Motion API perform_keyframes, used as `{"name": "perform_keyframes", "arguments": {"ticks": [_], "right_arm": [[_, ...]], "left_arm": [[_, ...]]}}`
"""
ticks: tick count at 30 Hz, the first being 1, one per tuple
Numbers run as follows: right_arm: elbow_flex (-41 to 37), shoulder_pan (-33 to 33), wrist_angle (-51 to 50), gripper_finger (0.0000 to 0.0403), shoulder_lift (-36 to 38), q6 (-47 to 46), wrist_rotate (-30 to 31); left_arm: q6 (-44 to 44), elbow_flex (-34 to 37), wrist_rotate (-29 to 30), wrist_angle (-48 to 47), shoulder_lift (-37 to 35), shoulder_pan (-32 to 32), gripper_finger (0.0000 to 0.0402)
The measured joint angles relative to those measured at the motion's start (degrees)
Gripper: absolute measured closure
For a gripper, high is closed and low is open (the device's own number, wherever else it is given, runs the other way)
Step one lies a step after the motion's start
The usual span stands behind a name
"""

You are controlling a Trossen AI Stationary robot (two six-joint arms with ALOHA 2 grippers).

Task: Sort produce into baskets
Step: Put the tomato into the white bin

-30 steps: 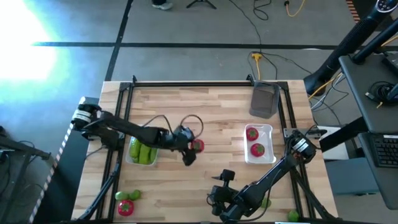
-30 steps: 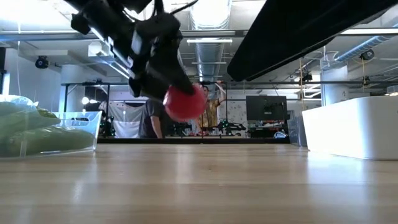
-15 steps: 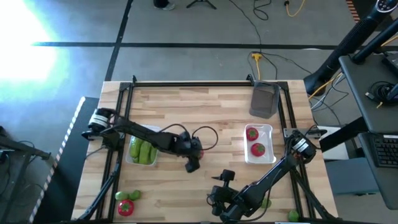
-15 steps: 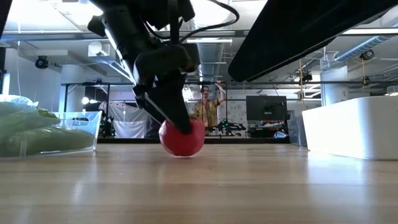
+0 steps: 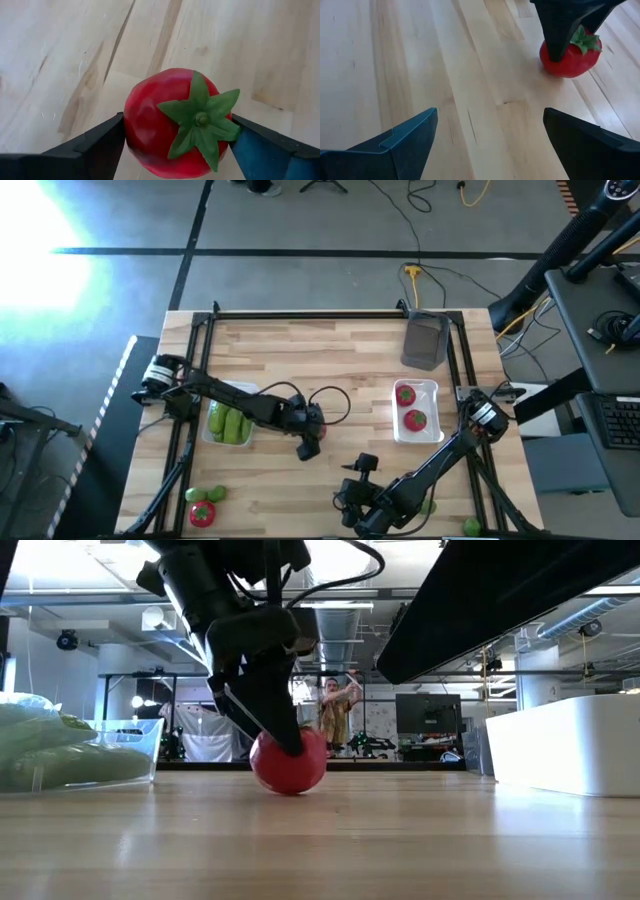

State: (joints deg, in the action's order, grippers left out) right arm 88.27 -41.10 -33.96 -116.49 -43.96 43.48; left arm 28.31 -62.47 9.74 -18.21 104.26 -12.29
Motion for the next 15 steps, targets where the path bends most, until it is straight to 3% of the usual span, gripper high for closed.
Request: {"name": "perform_keyframes", "arguments": {"ticks": [15], "right_arm": [[0.00, 1.60, 0.17, 0.0046, 0.00, -0.29, -1.78]], "left_arm": [[-2.29, 1.46, 2.82, 1.67, -0.96, -4.38, 0.0088]]}}
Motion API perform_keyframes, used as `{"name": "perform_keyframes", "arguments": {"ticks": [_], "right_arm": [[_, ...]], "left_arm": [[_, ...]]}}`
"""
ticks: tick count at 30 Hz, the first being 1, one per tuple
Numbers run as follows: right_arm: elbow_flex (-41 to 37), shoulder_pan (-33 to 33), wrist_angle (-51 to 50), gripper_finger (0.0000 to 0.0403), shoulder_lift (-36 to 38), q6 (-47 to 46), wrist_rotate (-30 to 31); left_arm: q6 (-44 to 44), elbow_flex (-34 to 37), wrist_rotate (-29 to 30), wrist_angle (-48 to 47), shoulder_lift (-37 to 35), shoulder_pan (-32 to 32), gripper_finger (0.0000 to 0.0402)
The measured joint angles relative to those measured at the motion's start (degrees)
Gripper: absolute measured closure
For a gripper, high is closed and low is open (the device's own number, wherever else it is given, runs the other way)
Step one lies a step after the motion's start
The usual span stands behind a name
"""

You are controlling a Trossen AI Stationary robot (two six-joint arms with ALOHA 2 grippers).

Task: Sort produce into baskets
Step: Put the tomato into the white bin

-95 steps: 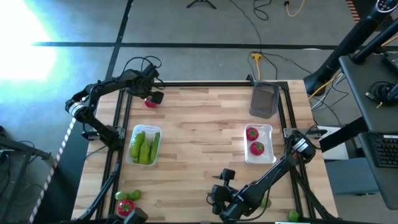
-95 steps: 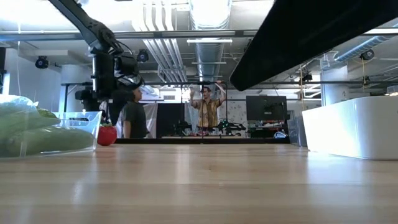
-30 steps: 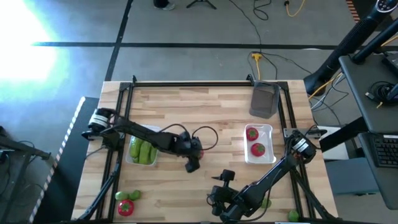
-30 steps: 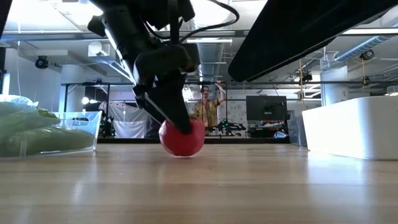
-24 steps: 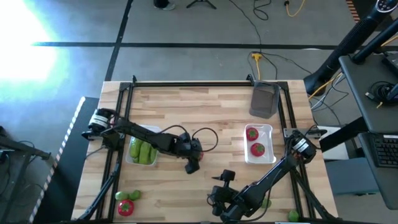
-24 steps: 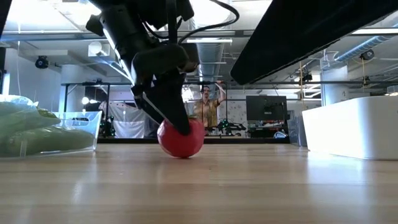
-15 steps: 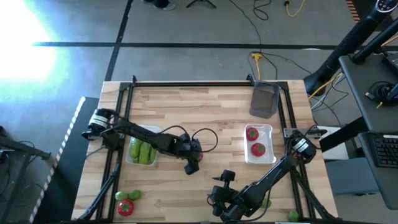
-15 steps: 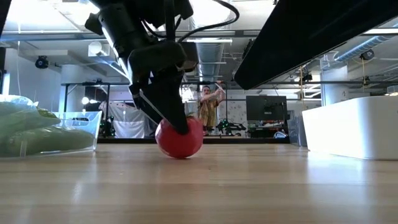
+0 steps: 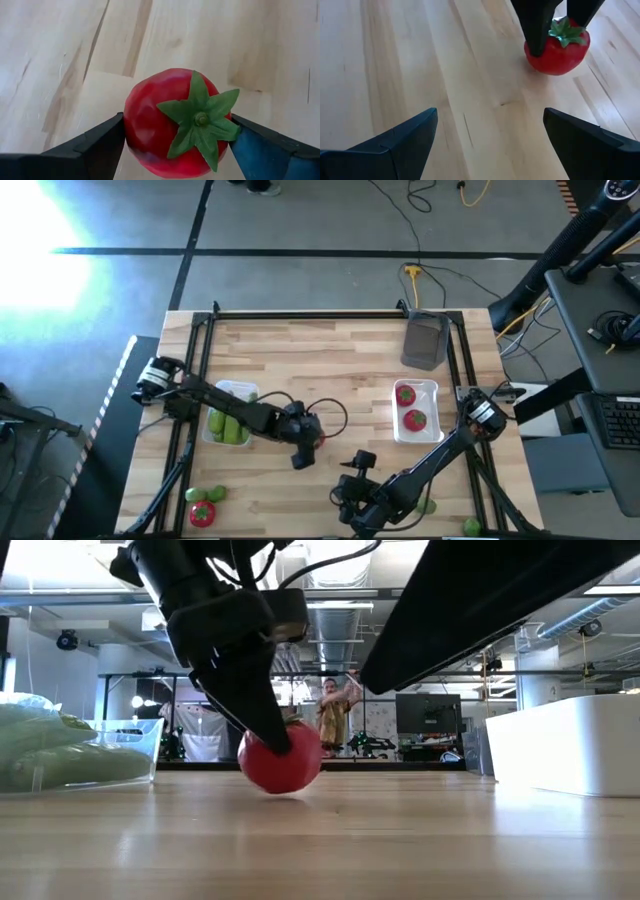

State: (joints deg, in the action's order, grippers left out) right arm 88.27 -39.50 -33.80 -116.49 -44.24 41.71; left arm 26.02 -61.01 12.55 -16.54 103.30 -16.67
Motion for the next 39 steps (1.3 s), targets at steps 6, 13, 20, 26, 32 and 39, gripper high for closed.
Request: {"name": "perform_keyframes", "arguments": {"ticks": [6, 13, 20, 26, 32, 39], "right_arm": [[0.00, 0.56, -0.02, 0.0046, 0.00, -0.90, -0.15], [-0.31, 0.54, -0.22, 0.0046, -0.02, -1.27, -0.08], [-0.39, 1.68, -0.19, 0.0046, -0.02, 2.33, -0.04], [-0.39, 3.95, -0.18, 0.0046, 0.00, 9.14, -1.11], [0.95, 6.55, -0.18, 0.0046, 0.17, 13.88, 0.57], [2.86, 11.18, 0.34, 0.0046, 0.22, 19.38, 0.79]], "left_arm": [[-0.74, 0.02, -0.02, 1.67, 0.66, 0.04, 0.0088], [-4.01, 0.00, -0.02, 4.79, 1.03, 0.11, 0.0088], [-2.89, 0.02, -0.04, 3.54, 1.03, 0.03, 0.0067], [-4.51, 0.02, -0.57, 0.04, 0.18, -0.65, 0.0051], [-4.98, 0.02, 0.46, -7.44, -4.87, -1.84, 0.0052], [-2.31, 4.42, 10.44, -11.52, -14.50, -7.13, 0.0052]]}}
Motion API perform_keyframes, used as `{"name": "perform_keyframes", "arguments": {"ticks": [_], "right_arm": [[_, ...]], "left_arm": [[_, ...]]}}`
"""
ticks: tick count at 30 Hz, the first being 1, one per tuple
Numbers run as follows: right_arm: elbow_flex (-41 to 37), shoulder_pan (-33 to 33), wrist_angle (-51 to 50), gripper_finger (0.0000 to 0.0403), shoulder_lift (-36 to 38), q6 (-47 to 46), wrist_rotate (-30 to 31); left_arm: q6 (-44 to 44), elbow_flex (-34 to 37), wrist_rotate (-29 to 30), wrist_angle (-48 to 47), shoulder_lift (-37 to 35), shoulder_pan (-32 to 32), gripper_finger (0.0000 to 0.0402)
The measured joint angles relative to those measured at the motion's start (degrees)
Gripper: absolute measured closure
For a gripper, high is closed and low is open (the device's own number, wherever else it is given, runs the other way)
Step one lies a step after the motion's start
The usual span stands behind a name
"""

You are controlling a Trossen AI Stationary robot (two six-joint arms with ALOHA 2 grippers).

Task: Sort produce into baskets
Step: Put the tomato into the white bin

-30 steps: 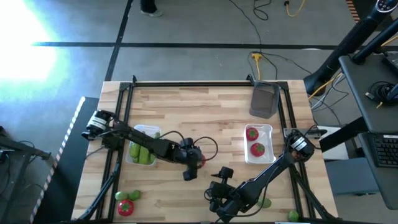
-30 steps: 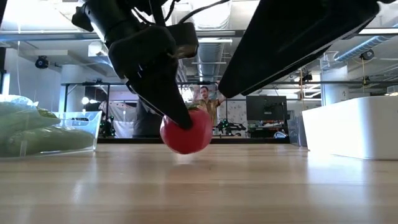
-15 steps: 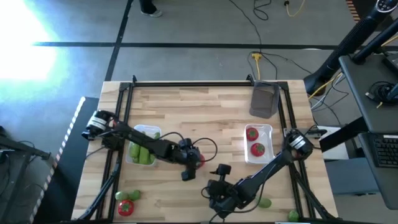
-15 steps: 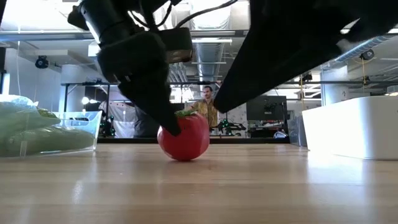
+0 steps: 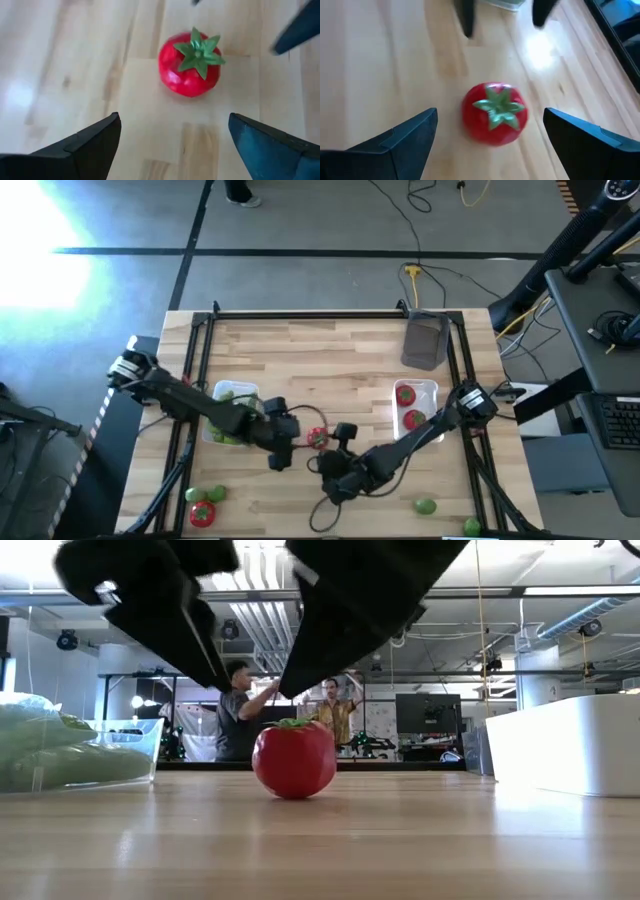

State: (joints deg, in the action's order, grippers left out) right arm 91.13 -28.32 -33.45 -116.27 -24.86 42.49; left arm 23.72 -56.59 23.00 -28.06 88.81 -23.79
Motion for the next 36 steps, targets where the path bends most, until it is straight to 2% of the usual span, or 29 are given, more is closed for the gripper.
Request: {"name": "perform_keyframes", "arguments": {"ticks": [4, 7, 11, 16, 22, 28, 36], "right_arm": [[-0.02, 3.08, -0.02, 0.0046, 0.00, 0.19, -3.67], [-0.02, 5.43, 1.86, 0.0046, 0.00, 0.13, -8.08], [-0.03, 7.81, 2.49, 0.0046, -0.11, -0.04, -11.58], [-0.13, 10.02, 2.48, 0.0046, -0.45, -1.43, -18.18], [-0.28, 10.86, 2.62, 0.0046, -2.91, -2.41, -22.01], [-0.28, 10.87, 2.68, 0.0053, -4.71, -5.16, -22.62], [0.65, 10.84, -0.56, 0.0106, -3.42, -5.58, -23.07]], "left_arm": [[3.00, 5.81, 9.77, 7.15, -5.79, -3.31, 0.0052], [3.89, 10.32, 13.08, 15.66, -8.65, -4.68, 0.0052], [2.88, 15.34, 11.71, 23.71, -10.35, -5.71, 0.0052], [2.31, 17.12, 9.95, 23.61, -10.51, -6.05, 0.0052], [0.44, 15.91, 9.95, 23.59, -10.53, -6.05, 0.0052], [-1.78, 14.73, 10.48, 23.35, -10.51, -6.12, 0.0052], [-3.75, 14.24, 10.84, 22.50, -10.75, -6.17, 0.0052]]}}
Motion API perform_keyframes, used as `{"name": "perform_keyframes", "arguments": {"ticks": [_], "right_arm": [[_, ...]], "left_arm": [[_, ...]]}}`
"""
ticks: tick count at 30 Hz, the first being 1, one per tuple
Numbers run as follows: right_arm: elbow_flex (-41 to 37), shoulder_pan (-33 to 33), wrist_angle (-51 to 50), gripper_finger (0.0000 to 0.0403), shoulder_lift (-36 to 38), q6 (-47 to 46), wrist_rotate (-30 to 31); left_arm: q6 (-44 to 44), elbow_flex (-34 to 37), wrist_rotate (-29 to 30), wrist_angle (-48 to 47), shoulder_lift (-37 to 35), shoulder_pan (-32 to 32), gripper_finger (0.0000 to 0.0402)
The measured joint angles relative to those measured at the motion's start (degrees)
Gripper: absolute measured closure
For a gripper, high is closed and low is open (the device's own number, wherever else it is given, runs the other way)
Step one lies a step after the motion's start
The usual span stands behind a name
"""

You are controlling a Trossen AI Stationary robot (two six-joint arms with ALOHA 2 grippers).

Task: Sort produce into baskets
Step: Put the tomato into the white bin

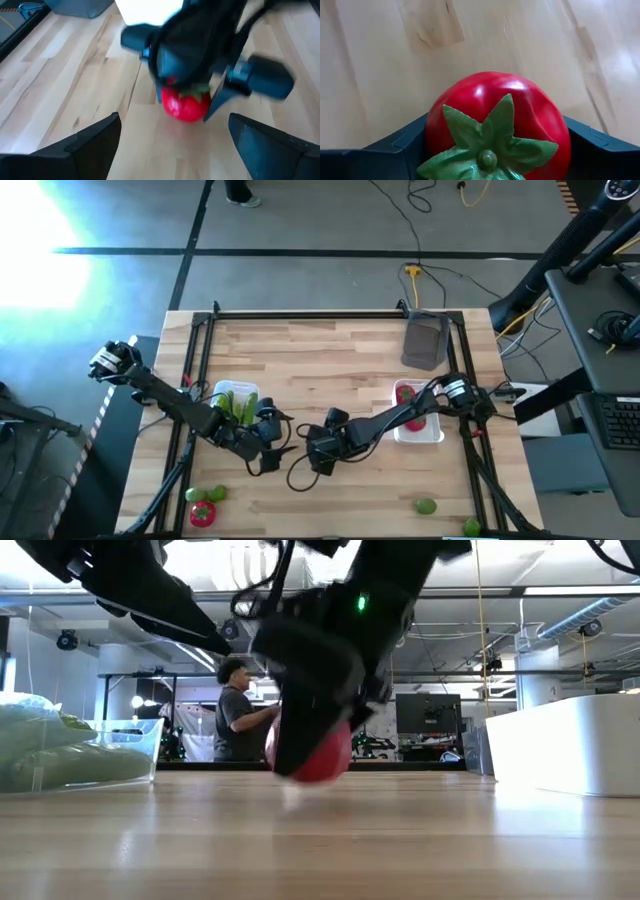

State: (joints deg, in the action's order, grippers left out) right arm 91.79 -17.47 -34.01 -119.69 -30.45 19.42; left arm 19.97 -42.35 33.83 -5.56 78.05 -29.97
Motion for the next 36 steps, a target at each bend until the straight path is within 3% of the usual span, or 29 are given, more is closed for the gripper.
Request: {"name": "perform_keyframes", "arguments": {"ticks": [5, 8, 14, 19, 28, 36], "right_arm": [[2.08, -0.84, -9.68, 0.0104, 6.55, -1.15, 0.41], [1.41, -2.60, -19.30, 0.0097, 12.48, -5.28, 4.58], [-3.04, -6.67, -43.76, 0.0103, 24.60, -33.27, 15.43], [-11.70, -8.26, -54.88, 0.0101, 31.69, -55.42, 15.04], [-34.74, -4.11, -53.73, 0.0100, 40.95, -69.38, 7.55], [-48.34, 2.42, -37.16, 0.0099, 46.65, -66.07, 7.19]], "left_arm": [[0.28, 0.00, 0.15, -2.32, -1.46, -0.86, 0.0052], [0.00, 0.00, 0.15, -2.26, -2.69, -2.44, 0.0052], [-0.02, 0.04, 0.16, -1.43, -3.86, -4.99, 0.0052], [-0.05, 0.05, 0.15, -0.50, -3.80, -5.62, 0.0052], [-3.31, 0.07, 0.17, 0.04, -3.77, -5.58, 0.0052], [-5.34, 0.07, 1.04, 0.69, -3.80, -5.56, 0.0052]]}}
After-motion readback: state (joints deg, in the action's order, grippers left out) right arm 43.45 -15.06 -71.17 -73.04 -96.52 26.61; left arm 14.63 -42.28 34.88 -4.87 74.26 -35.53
